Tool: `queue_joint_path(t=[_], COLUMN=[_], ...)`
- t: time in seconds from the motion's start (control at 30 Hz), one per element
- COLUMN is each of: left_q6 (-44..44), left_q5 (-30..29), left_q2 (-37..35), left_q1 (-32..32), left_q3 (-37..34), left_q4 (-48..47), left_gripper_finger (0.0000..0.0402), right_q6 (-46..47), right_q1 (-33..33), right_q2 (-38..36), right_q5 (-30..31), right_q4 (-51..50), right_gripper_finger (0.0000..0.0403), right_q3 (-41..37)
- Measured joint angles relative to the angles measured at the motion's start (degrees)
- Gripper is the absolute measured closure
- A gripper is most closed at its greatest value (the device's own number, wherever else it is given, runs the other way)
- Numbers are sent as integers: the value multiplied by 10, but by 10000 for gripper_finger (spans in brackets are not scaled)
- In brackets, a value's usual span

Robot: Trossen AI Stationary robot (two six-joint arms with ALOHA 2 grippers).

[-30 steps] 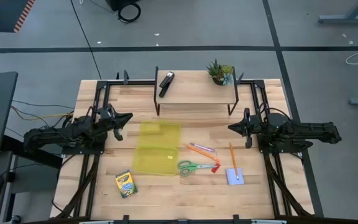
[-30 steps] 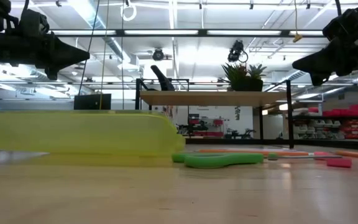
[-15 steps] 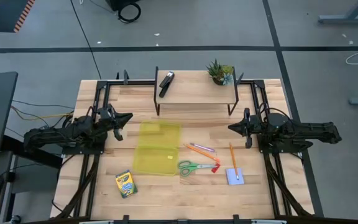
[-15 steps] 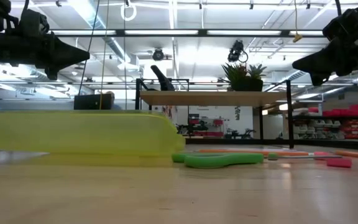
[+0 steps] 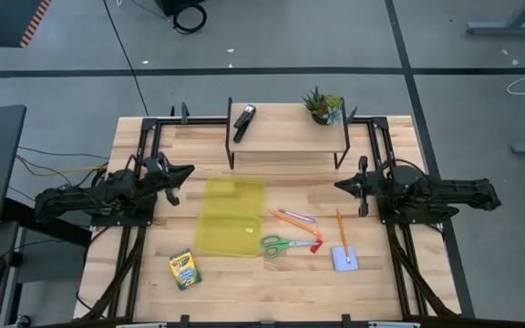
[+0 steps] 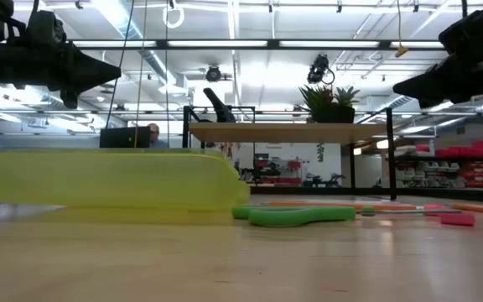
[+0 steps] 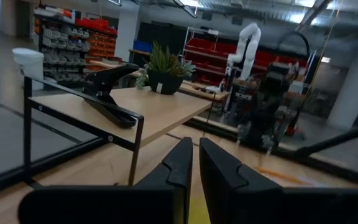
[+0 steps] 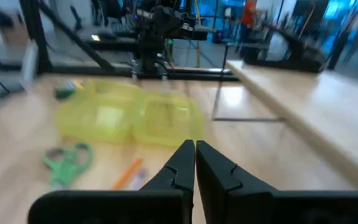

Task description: Pack school essentials

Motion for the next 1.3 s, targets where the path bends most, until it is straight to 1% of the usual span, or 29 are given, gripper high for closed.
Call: queue_joint_path(t=[0.07,0.27,0.33,0.43,0.53,0.6,0.77,0.9,1.07,1.17,1.3], left_q6=[-11,-17,6,43,53,48,13,9,5,32,60], left_q5=[0,5,33,98,149,168,172,172,172,170,144], left_q2=[0,0,0,0,0,0,0,0,0,0,0], left_q1=[0,0,0,0,0,0,0,-1,-1,-1,-1], left_q3=[0,0,0,0,0,0,0,0,0,0,0], left_q4=[4,-1,-2,-1,5,7,18,31,55,58,74], left_gripper_finger=[368,374,374,376,379,378,380,389,389,385,388], right_q6=[-28,-26,-25,-17,-10,8,43,90,186,232,279], right_q1=[0,0,0,0,-3,-3,-3,-3,-3,-3,-3], right_q2=[0,0,0,0,0,0,0,0,3,12,36], right_q5=[0,1,1,1,7,7,7,2,1,2,16], right_q4=[0,3,3,4,27,49,124,188,185,178,170], right_gripper_finger=[380,380,380,380,380,380,380,380,380,380,380], right_q3=[0,0,0,0,0,0,0,0,0,0,0])
